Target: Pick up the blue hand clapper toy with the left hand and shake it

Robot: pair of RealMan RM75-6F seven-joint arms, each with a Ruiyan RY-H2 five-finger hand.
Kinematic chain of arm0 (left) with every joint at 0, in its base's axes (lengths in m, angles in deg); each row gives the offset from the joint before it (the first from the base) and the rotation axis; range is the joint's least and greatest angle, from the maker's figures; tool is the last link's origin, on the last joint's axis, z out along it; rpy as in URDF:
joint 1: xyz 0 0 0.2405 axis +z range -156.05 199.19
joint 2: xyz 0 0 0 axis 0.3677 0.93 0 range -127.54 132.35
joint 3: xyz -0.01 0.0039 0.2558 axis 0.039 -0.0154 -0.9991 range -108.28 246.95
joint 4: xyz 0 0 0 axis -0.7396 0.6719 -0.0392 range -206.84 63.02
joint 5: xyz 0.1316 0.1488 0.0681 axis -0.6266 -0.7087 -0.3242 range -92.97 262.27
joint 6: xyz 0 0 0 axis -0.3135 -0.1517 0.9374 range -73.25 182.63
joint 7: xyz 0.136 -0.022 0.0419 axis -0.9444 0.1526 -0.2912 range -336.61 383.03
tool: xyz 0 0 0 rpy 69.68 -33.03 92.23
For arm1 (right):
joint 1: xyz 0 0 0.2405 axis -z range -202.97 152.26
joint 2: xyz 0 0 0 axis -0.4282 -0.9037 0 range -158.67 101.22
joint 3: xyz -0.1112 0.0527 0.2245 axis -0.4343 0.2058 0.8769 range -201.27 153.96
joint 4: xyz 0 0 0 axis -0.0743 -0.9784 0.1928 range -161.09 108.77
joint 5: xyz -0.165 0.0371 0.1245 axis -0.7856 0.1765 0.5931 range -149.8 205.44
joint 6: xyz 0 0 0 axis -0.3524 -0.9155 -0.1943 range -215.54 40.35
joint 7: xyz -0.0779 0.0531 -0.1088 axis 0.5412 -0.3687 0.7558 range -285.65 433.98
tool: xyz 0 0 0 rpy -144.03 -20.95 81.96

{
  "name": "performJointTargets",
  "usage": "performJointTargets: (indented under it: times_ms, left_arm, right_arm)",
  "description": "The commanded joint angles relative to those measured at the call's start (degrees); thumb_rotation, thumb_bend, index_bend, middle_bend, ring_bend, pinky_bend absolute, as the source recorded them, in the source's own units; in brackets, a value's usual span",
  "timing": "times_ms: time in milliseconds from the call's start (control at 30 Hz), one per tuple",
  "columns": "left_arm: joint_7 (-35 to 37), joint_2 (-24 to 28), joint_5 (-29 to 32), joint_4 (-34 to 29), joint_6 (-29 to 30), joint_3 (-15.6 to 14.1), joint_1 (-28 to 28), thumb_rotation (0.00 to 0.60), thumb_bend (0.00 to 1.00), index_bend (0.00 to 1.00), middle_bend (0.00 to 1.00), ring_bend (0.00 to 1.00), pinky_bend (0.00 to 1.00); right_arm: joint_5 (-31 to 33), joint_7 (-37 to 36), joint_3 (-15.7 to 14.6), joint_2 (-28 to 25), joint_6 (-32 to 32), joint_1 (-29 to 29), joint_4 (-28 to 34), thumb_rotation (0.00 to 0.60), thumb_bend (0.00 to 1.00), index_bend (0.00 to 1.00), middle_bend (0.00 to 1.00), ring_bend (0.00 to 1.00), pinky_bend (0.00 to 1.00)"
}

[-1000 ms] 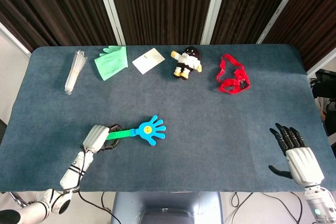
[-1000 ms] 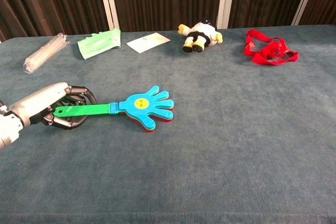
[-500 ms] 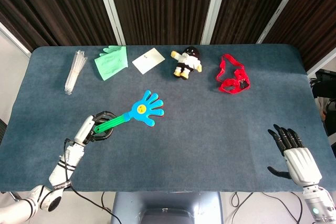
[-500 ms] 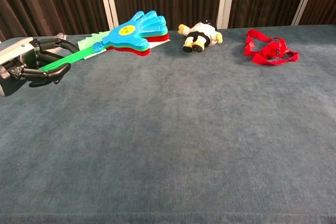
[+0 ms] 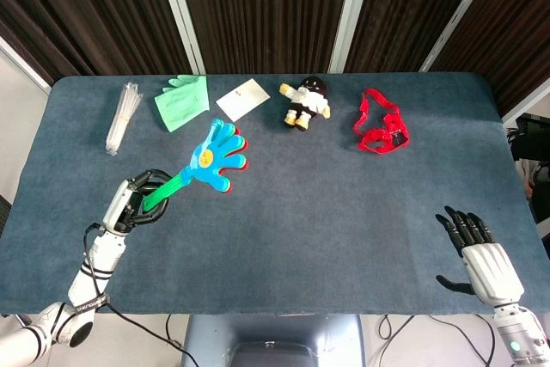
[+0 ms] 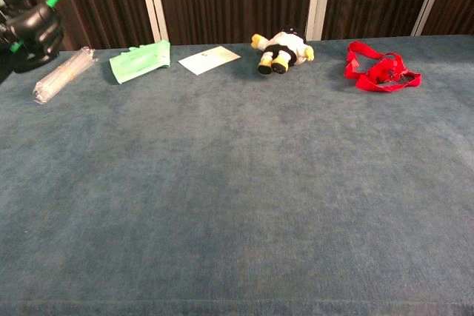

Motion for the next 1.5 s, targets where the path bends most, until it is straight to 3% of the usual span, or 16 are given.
performJointTargets:
  times_ms: [33,167,400,533,667,800,900,967,1067,1300,1367,1500]
  left_arm:
    - [-4.78,3.12,-3.03,-5.37,3.76,1.6,-0.32,0.6,0.72,0.68,0.85,0.7,1.0]
    - [-9.68,3.09,-3.18,-4.7,-2.34,-2.1,-1.12,0.6,0.72,0.68,0.85,0.7,1.0]
    - [-17.76,-7.15,-3.69,9.71,-10.17,-8.68,-1.0,0.6,0.74,0.68,0.85,0.7,1.0]
    - [-17.18,-8.96,-4.5,12.71,-7.32,-7.47,-1.96,0.6,0.74,0.68,0.85,0.7,1.0]
    - [-17.01,-5.12,-5.03,7.26,-1.36,-3.5,-3.55,0.6,0.74,0.68,0.86,0.7,1.0]
    - [-16.14,3.17,-4.18,-5.72,3.63,0.9,-3.71,0.6,0.74,0.68,0.86,0.7,1.0]
    - [-14.16,8.16,-2.15,-12.98,3.24,2.27,-3.24,0.6,0.73,0.68,0.86,0.7,1.0]
    - [-14.34,9.52,-1.21,-14.15,1.17,1.52,-3.09,0.6,0.73,0.68,0.86,0.7,1.0]
    - [-17.82,7.71,-0.38,-10.71,-4.94,-2.18,-3.29,0.6,0.73,0.68,0.86,0.7,1.0]
    - [-23.97,-3.61,0.92,4.25,-21.62,-11.21,-4.2,0.6,0.72,0.68,0.86,0.7,1.0]
    - [-24.76,-5.91,0.6,7.16,-22.51,-11.64,-4.34,0.6,0.73,0.68,0.86,0.7,1.0]
    - [-25.07,-6.76,-0.68,8.29,-18.57,-9.45,-5.23,0.6,0.72,0.68,0.86,0.7,1.0]
  right_arm:
    - [0.0,-0.01,-0.03,0.0,0.16,-0.08,0.06,0.6,0.15,0.0,0.0,0.0,0.0]
    - [-0.25,0.11,-0.19,-0.02,0.08,-0.04,0.21,0.6,0.15,0.0,0.0,0.0,0.0]
    - [-0.49,0.33,-0.44,0.0,0.13,0.02,0.33,0.6,0.15,0.0,0.0,0.0,0.0]
    - [-0.35,-0.15,-0.33,-0.24,0.1,-0.02,0.31,0.6,0.15,0.0,0.0,0.0,0.0]
    - [-0.18,-0.68,-0.27,-0.51,0.09,-0.03,0.26,0.6,0.15,0.0,0.0,0.0,0.0]
    - [0.18,-1.05,-0.12,-0.83,0.09,-0.01,0.39,0.6,0.15,0.0,0.0,0.0,0.0]
    - [0.35,-1.02,-0.13,-0.94,0.09,0.08,0.51,0.6,0.15,0.0,0.0,0.0,0.0]
    - [0.28,-1.01,-0.21,-0.92,0.22,0.04,0.5,0.6,0.15,0.0,0.0,0.0,0.0]
    - [0.08,-0.63,-0.38,-0.65,0.6,-0.1,0.51,0.6,0.15,0.0,0.0,0.0,0.0]
    - [-0.12,0.17,-0.93,-0.1,2.12,-0.59,0.53,0.6,0.15,0.0,0.0,0.0,0.0]
    - [-0.18,-0.01,-1.06,-0.2,2.5,-0.76,0.6,0.6,0.15,0.0,0.0,0.0,0.0]
    - [0.0,-0.86,-0.78,-0.55,2.02,-0.72,0.5,0.6,0.15,0.0,0.0,0.0,0.0]
